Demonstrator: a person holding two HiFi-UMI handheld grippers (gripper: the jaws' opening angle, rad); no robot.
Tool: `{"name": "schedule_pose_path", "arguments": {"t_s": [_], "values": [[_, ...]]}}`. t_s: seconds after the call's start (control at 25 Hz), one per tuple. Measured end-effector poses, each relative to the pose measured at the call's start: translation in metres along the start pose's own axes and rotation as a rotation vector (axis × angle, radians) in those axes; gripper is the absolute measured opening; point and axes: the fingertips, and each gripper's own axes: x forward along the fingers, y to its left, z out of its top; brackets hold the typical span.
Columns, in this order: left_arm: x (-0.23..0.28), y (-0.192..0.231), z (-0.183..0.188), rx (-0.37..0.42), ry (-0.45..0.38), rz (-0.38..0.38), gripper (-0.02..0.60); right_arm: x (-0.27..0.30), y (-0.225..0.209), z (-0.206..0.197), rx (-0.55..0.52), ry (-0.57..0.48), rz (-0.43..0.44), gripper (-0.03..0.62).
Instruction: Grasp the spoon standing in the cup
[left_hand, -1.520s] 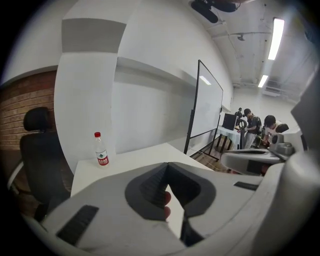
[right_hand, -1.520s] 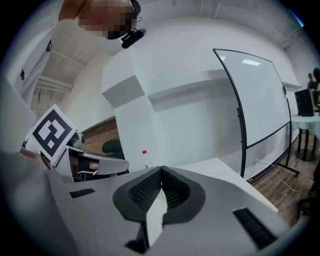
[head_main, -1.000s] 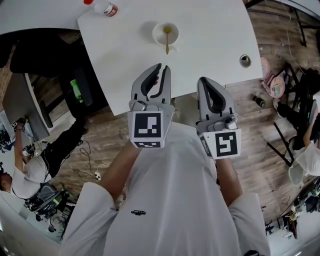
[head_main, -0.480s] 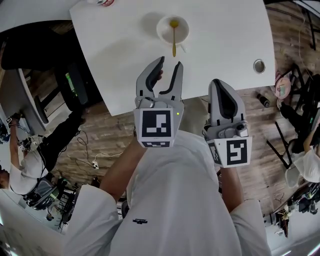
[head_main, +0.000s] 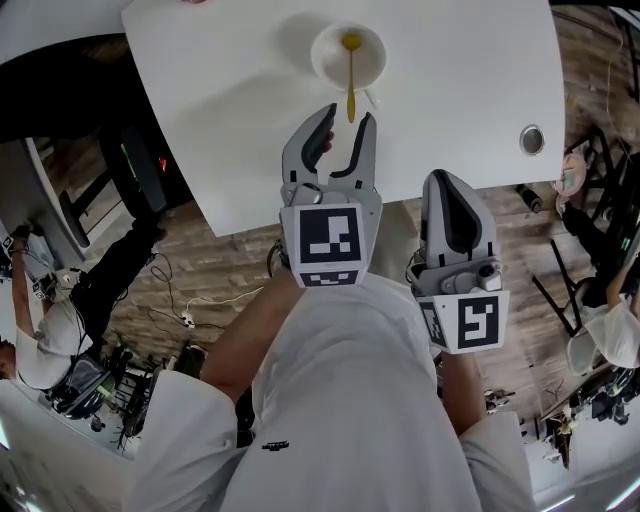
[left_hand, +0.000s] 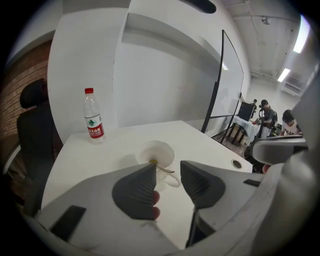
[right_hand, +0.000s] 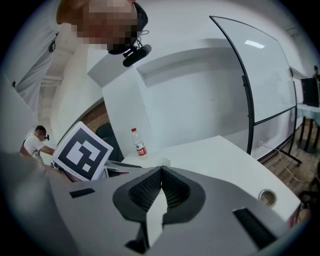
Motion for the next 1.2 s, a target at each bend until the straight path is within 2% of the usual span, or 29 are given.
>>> {"name": "schedule_pose_path", "arguments": {"t_s": [0.12, 0.28, 0.36, 0.56, 0.72, 0.92, 1.2], "values": [[0.008, 0.007, -0.003, -0.025, 0.009, 0.026, 0.173, 0.003, -0.003, -0.005, 0.011, 0.008, -0.006, 0.003], [0.016, 0.018, -0.004, -0.032, 0.023, 0.075, 0.065, 0.005, -0.006, -0.005, 0.018, 0.007, -0.012, 0.003], [0.016, 0.021, -0.004, -0.03, 0.024, 0.09, 0.047, 0.005, -0.007, -0.004, 0.022, 0.005, -0.015, 0.003], [0.013, 0.025, 0.001, -0.023, 0.025, 0.104, 0.048, 0.005, -0.007, 0.0, 0.027, -0.003, -0.023, 0.003], [0.007, 0.026, 0.002, -0.046, 0.012, 0.071, 0.05, 0.005, 0.0, 0.003, 0.022, -0.011, -0.022, 0.003], [-0.001, 0.028, 0.008, -0.046, -0.005, 0.067, 0.049, 0.003, 0.003, 0.011, 0.013, -0.027, -0.023, 0.003], [-0.016, 0.027, 0.013, -0.02, -0.025, 0.064, 0.048, -0.003, 0.008, 0.02, -0.005, -0.049, -0.022, 0.003]]}}
